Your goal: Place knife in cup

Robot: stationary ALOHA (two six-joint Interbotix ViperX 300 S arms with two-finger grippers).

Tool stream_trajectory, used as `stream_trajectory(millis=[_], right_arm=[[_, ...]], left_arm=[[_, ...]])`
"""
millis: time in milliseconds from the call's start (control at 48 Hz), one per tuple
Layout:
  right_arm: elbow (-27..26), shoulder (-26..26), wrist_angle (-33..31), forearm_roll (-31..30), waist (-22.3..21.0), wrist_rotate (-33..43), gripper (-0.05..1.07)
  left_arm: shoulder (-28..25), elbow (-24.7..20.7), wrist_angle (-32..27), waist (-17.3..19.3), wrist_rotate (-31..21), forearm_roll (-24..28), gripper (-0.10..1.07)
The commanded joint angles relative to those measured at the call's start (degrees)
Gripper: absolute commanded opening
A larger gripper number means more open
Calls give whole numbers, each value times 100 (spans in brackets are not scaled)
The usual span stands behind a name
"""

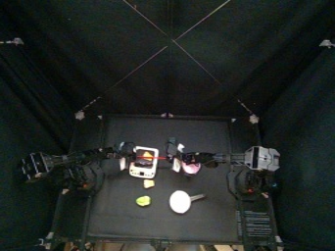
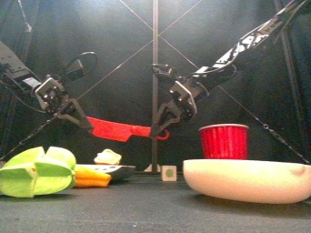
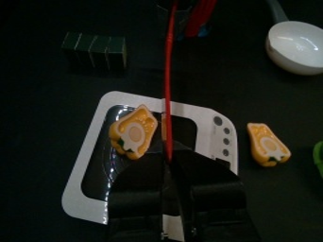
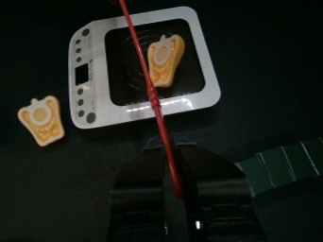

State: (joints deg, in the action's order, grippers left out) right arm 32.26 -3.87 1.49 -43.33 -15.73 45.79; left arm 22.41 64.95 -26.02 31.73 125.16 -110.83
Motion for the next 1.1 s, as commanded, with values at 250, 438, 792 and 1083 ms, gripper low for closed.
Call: stream_trajectory(millis=[250,438,792,1083], right_arm=[[26,721,-448,360,185,53,22],[79,1081,-879,738,457,53,22],[-79,1846,-2584,1819,1011,53,22],[-281,2830,-4324,3085,1055,44,22]], left_arm=[[1020,-105,-53,-114,0,44,79],[1793,-18,26,-105,0,26,79],[2180,167,237,-132,-9,-211,79],[2180,185,237,-149,-9,-237,79]])
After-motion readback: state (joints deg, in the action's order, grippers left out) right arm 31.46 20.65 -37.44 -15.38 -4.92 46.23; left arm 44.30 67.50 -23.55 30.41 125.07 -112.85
